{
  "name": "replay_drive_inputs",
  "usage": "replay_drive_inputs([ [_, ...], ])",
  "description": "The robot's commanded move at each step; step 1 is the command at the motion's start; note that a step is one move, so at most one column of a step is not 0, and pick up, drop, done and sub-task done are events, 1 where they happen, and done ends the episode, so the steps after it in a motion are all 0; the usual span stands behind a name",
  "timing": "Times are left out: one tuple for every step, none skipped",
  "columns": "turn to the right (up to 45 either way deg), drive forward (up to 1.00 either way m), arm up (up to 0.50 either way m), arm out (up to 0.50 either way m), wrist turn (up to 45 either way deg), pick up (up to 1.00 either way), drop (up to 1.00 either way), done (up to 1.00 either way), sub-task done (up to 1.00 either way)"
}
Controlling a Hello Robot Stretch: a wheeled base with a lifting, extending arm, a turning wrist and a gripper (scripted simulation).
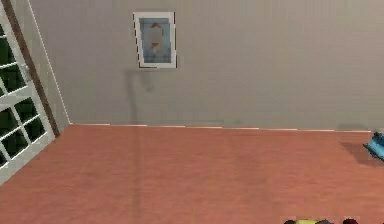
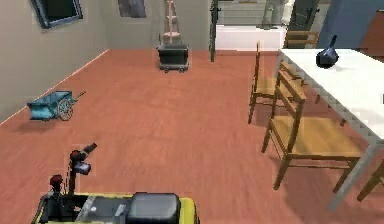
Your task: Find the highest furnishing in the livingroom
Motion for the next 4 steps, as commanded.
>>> replay_drive_inputs([
  [-45.0,0.00,0.00,0.00,0.0,0.00,0.00,0.00,0.00],
  [-45.0,0.00,0.00,0.00,0.0,0.00,0.00,0.00,0.00],
  [-42.0,0.00,0.00,0.00,0.0,0.00,0.00,0.00,0.00],
  [0.0,0.05,0.00,0.00,0.0,0.00,0.00,0.00,0.00],
])
